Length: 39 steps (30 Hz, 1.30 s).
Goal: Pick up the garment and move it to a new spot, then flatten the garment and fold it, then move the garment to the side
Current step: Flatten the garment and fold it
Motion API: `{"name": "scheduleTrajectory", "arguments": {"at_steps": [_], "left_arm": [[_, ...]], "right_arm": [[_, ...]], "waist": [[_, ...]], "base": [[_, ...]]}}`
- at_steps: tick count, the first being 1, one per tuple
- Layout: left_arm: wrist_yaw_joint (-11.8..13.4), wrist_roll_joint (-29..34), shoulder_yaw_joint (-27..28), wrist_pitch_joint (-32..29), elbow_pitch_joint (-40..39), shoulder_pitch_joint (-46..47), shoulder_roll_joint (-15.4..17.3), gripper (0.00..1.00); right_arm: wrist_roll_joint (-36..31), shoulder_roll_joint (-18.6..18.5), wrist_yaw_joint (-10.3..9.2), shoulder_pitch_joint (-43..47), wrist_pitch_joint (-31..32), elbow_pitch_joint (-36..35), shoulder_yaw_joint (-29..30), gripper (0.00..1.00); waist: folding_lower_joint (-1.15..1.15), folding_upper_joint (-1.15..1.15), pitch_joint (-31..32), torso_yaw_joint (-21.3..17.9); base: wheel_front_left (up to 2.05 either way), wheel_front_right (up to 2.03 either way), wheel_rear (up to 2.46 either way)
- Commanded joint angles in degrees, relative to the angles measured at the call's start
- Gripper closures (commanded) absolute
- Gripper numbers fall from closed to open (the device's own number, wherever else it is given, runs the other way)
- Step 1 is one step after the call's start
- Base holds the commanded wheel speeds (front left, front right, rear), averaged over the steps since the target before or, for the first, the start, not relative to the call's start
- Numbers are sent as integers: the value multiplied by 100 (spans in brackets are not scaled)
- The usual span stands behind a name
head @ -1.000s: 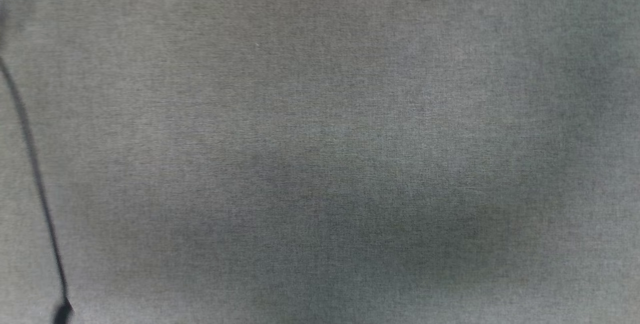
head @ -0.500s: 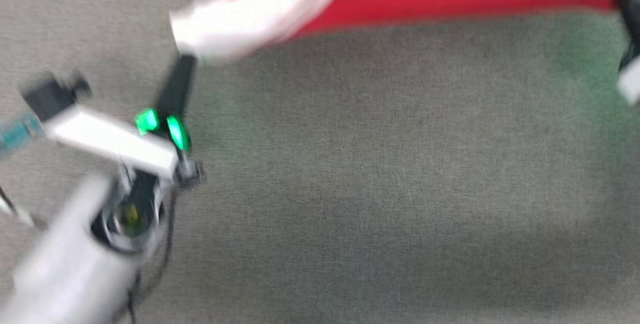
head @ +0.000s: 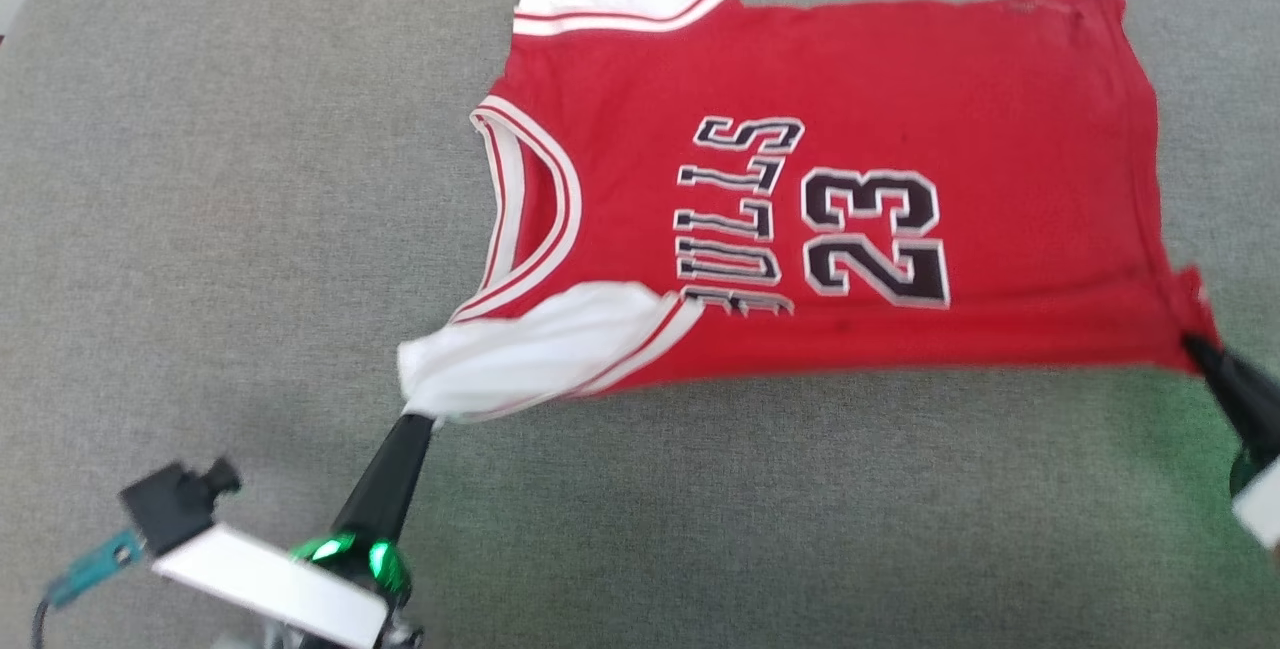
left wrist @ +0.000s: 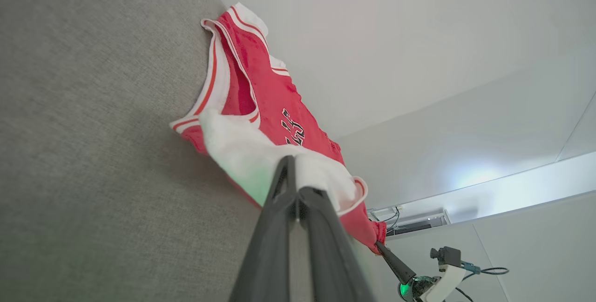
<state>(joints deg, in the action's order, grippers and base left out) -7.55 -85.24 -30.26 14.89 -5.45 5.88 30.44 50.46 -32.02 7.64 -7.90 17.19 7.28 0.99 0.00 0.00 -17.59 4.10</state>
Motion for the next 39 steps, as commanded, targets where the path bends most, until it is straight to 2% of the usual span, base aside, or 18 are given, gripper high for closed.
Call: {"name": "scheduleTrajectory", "arguments": {"at_steps": [1, 8, 14, 20, 26, 39], "left_arm": [[15, 125, 166, 42, -121, -245, -9, 100], [15, 579, 411, 44, -621, -856, 51, 100], [15, 689, 167, -58, -538, -228, 176, 100], [15, 647, -37, -343, -200, 820, 212, 100], [15, 518, -261, -542, 514, 1823, 136, 100], [15, 404, -891, -295, 1963, 2364, -48, 100]], "right_arm": [[-113, 76, -29, 342, 128, -263, 217, 100], [-394, 590, -29, 1147, 679, -1266, 1027, 100], [-656, 878, -28, 844, 1035, -1593, 1324, 100], [-905, 927, -27, 286, 1270, -1508, 1281, 100], [-1042, 997, -17, -243, 1355, -1233, 1145, 100], [-1130, 1100, -16, -577, 857, -566, 812, 100]], "waist": [[0, 0, 16, 2], [0, 0, -47, -46], [0, 0, -135, -82], [0, 0, -323, -123], [0, 0, -559, -233], [0, 0, -1014, -337]], "base": [[0, 0, 0], [0, 0, 0], [0, 0, 0], [0, 0, 0], [0, 0, 0], [0, 0, 0]]}}
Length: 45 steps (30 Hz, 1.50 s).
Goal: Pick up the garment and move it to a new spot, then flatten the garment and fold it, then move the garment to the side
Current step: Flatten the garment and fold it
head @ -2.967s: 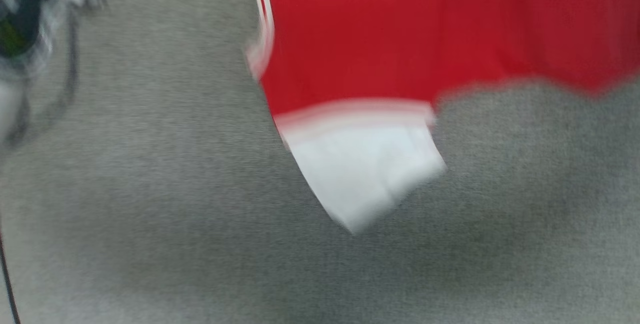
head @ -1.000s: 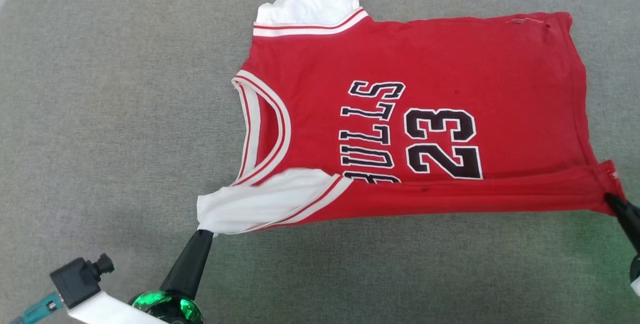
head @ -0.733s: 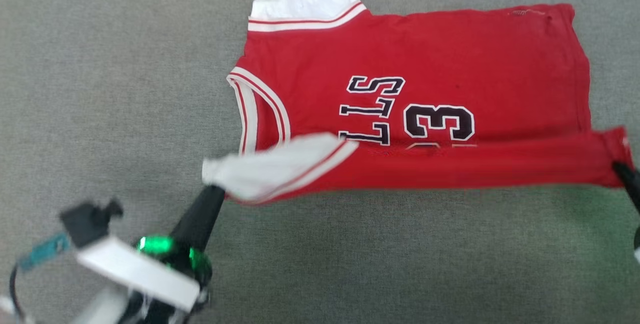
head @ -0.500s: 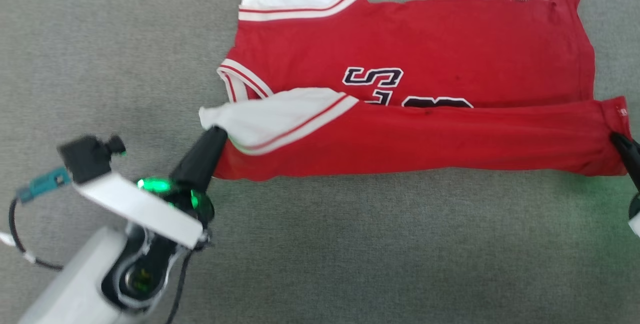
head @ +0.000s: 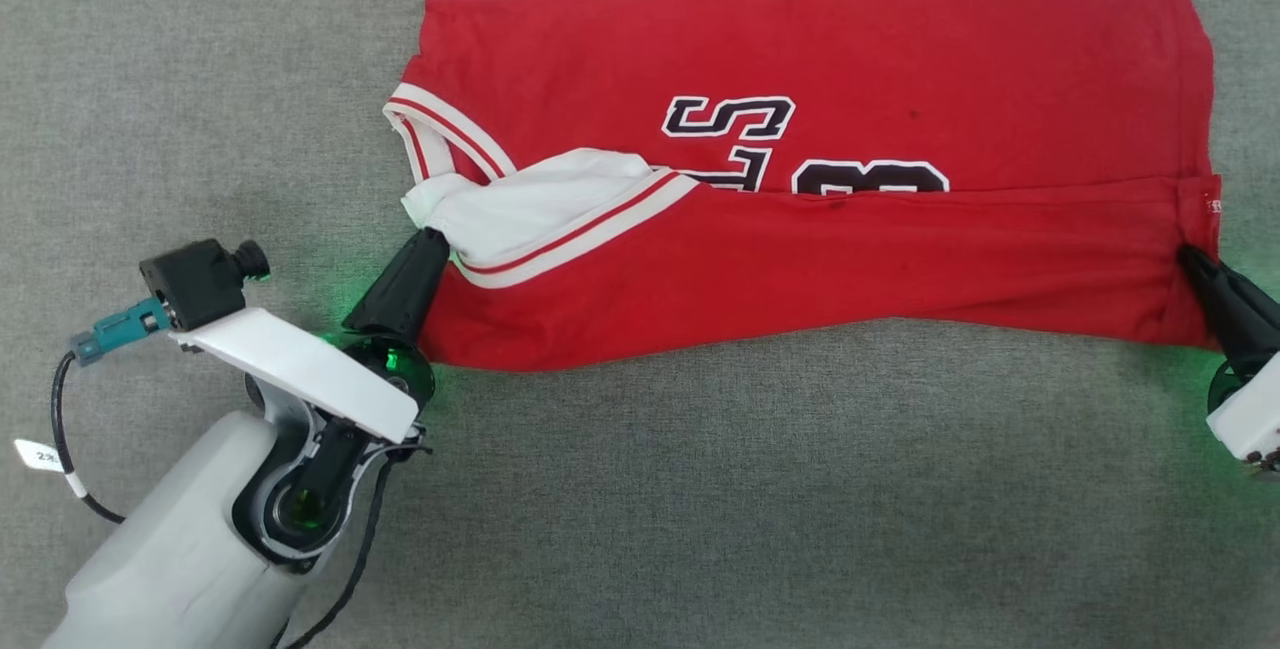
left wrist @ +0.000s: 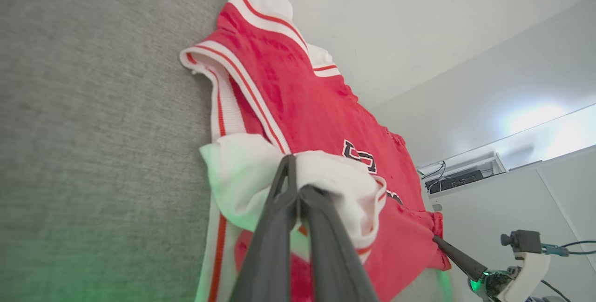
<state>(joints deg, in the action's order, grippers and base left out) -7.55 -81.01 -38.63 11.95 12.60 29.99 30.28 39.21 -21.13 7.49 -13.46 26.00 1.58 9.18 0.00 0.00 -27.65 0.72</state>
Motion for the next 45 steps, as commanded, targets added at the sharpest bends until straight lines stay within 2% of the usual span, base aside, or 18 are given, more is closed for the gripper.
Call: {"name": "scheduleTrajectory", "arguments": {"at_steps": [1, 6, 7, 8, 9, 10, 13, 18, 20, 23, 24, 28, 31, 34, 42, 43, 44, 45], "left_arm": [[15, -7, -91, 27, 248, -31, -9, 100], [19, 90, -304, 134, 499, 95, 99, 100], [20, 139, -351, 146, 513, 120, 138, 86], [22, 183, -394, 165, 524, 138, 193, 60], [22, 221, -431, 194, 523, 161, 264, 28], [22, 300, -478, 222, 509, 202, 341, 0], [17, 626, -692, 234, 374, 366, 604, 0], [12, 1061, -1025, -183, 100, 652, 1381, 0], [12, 1018, -1113, -600, -123, 784, 1651, 0], [58, 937, -1323, -1548, -467, 1022, 2012, 0], [58, 937, -1323, -1548, -467, 1022, 2012, 0], [279, 537, -1577, -2911, -854, 1266, 2224, 0], [469, 258, -1698, -3586, -935, 1399, 2198, 0], [542, -16, -1709, -3880, -841, 1465, 2086, 0], [428, -485, -1881, -4419, -46, 1387, 1633, 0], [421, -462, -1908, -4437, 7, 1385, 1620, 4], [391, -432, -1905, -4408, 52, 1393, 1601, 52], [357, -489, -1872, -4367, 81, 1381, 1548, 88]], "right_arm": [[3, 10, 0, -29, -64, 41, -30, 100], [32, 0, 0, -108, -220, 257, -136, 100], [33, -10, 0, -104, -243, 303, -166, 100], [32, -16, 0, -95, -278, 346, -206, 86], [17, -30, 0, -87, -303, 378, -237, 53], [-10, -43, 0, -72, -369, 394, -250, 0], [-64, -73, 0, 9, -489, 429, -238, 0], [-91, -103, 0, 136, -609, 343, -186, 0], [-97, -101, 0, 179, -622, 282, -152, 0], [-102, -87, 0, 222, -593, 215, -95, 0], [-102, -87, 0, 222, -593, 215, -95, 0], [-136, -54, 0, 165, -530, 127, -81, 0], [-147, -20, 0, 114, -514, 75, -108, 0], [-143, 9, 0, 97, -488, 4, -166, 0], [-153, 14, 0, 30, -464, -159, -120, 0], [-155, -2, 0, 26, -460, -183, -112, 0], [-159, -18, 0, 16, -448, -208, -118, 0], [-181, -49, 0, 9, -416, -236, -135, 0]], "waist": [[0, 0, -16, 4], [0, 0, 13, 6], [0, 0, 47, 9], [0, 0, 86, 13], [0, 0, 126, 16], [0, 0, 176, 20], [0, 0, 351, 51], [0, 0, 628, 93], [0, 0, 706, 116], [0, 0, 764, 143], [0, 0, 764, 143], [0, 0, 753, 129], [0, 0, 680, 77], [0, 0, 580, -16], [0, 0, 304, -253], [0, 0, 284, -271], [0, 0, 265, -290], [0, 0, 252, -305]], "base": [[0, 0, 0], [0, 0, 0], [0, 0, 0], [0, 0, 0], [0, 0, 0], [0, 0, 0], [0, 0, 0], [0, 0, 0], [0, 0, 0], [0, 0, 0], [0, 0, 0], [0, 0, 0], [0, 0, 0], [0, 0, 0], [0, 0, 0], [0, 0, 0], [0, 0, 0], [0, 0, 0]]}}
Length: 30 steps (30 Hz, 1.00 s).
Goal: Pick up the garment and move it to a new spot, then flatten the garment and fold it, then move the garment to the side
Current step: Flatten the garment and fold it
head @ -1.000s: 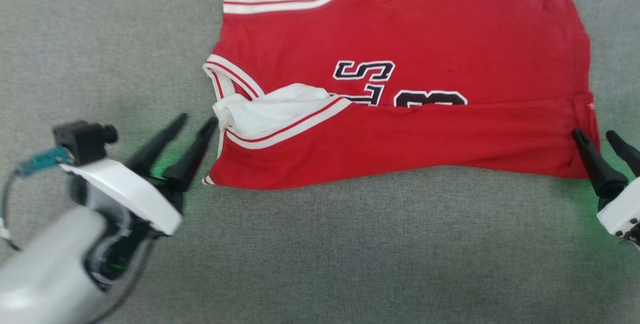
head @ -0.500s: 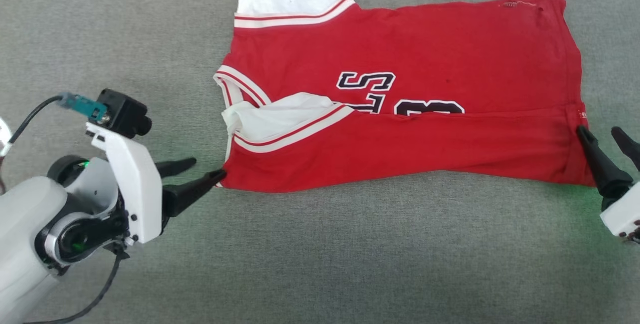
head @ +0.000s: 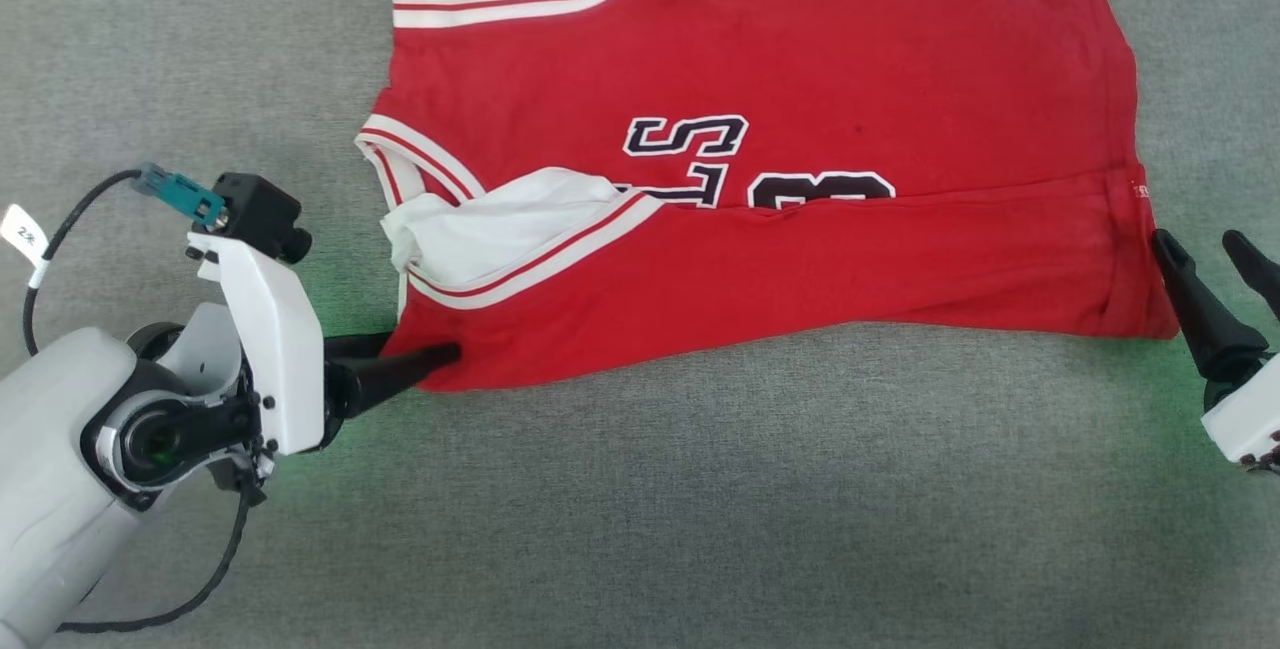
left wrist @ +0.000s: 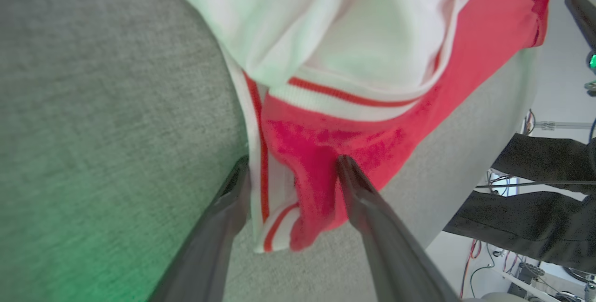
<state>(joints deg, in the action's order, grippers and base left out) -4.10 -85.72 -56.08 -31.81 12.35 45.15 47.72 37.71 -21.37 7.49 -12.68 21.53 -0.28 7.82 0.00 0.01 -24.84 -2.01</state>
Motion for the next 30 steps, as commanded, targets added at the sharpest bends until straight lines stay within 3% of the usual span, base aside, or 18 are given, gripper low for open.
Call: {"name": "scheduleTrajectory", "arguments": {"at_steps": [1, 7, 14, 20, 21, 22, 23, 24, 30], "left_arm": [[-22, -85, -101, 29, 121, -161, -235, 100], [-153, 17, -76, 105, 50, -97, -227, 100], [-231, 140, -41, 264, -54, 25, -314, 100], [-263, 188, -18, 414, 8, 38, -470, 100], [-259, 192, -14, 438, 23, 26, -478, 100], [-258, 203, -11, 472, 38, 13, -481, 100], [-258, 203, -11, 472, 38, 13, -481, 100], [-269, 211, 0, 499, 54, -1, -481, 100], [-318, 138, 31, 706, 101, -180, -508, 100]], "right_arm": [[-49, -74, 0, -88, 66, -76, -21, 0], [-140, -536, 0, -211, 725, -149, -235, 0], [79, -1050, 0, -381, 2262, -96, -568, 0], [130, -1119, 0, -491, 2941, 4, -807, 0], [143, -1119, 0, -473, 2985, 10, -854, 52], [182, -1116, 0, -469, 3017, 14, -898, 88], [182, -1116, 0, -469, 3017, 14, -898, 88], [202, -1117, 0, -458, 3036, 19, -926, 100], [211, -1231, 0, -308, 2922, 7, -857, 100]], "waist": [[0, -1, -42, -43], [0, -1, -106, -19], [0, -1, -195, 136], [0, -1, -292, 262], [0, -1, -302, 276], [0, -1, -309, 289], [0, -1, -309, 289], [0, -1, -311, 298], [0, -1, -83, 349]], "base": [[0, 0, 0], [0, 0, 0], [0, 0, 0], [0, 0, 0], [0, 0, 0], [0, 0, 0], [0, 0, 0], [0, 0, 0], [0, 0, 0]]}}
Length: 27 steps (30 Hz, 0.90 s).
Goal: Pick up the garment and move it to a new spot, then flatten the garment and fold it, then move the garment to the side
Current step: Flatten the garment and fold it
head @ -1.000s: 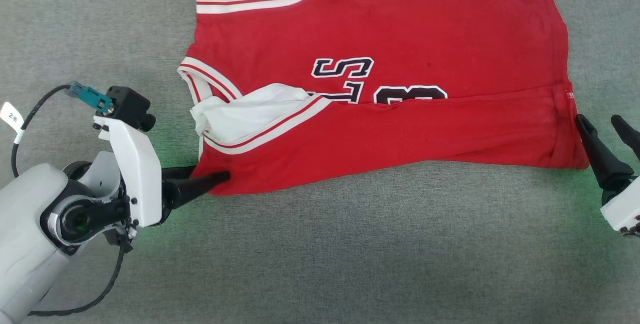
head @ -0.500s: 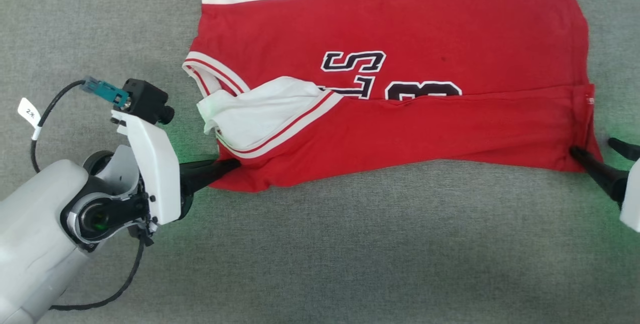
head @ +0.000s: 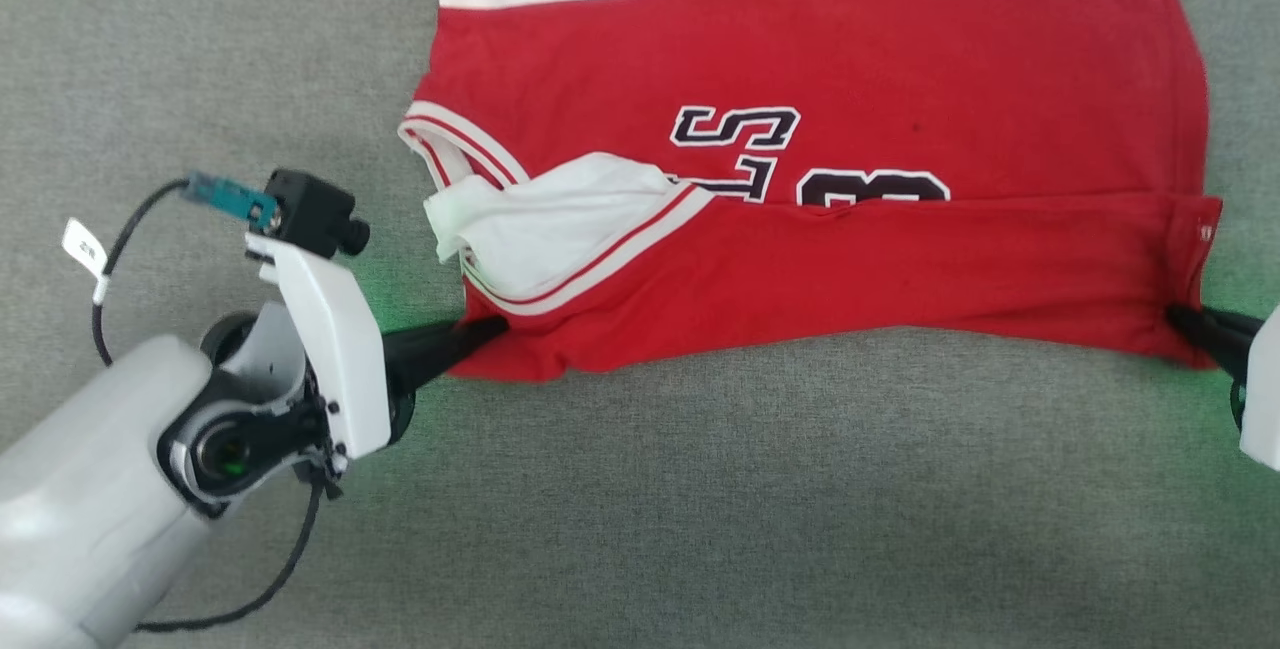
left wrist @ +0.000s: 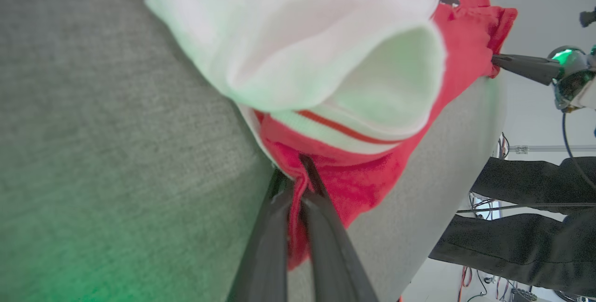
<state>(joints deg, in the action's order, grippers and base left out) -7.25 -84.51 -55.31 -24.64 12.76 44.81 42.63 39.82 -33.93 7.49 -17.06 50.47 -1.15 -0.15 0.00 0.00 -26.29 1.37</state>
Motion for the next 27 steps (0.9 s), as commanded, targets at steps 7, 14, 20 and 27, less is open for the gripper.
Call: {"name": "scheduleTrajectory", "arguments": {"at_steps": [7, 14, 20, 27], "left_arm": [[-28, -51, 14, 351, -305, -541, 263, 100], [-30, -60, -28, 668, -1040, -1159, 794, 100], [96, -3, -90, 983, -1572, -1648, 1071, 100], [238, 62, -46, 1246, -1724, -1797, 1063, 45]], "right_arm": [[89, -151, 0, 470, 25, -199, 117, 100], [272, -400, 0, 1123, 271, -475, 304, 100], [389, -298, 0, 1677, 294, -785, 594, 100], [259, -66, 0, 1785, 2, -900, 820, 0]], "waist": [[0, 0, 469, 51], [0, 0, 672, 85], [0, 0, 701, 82], [0, 0, 702, 40]], "base": [[0, 0, 0], [0, 0, 0], [0, 0, 0], [0, 0, 0]]}}
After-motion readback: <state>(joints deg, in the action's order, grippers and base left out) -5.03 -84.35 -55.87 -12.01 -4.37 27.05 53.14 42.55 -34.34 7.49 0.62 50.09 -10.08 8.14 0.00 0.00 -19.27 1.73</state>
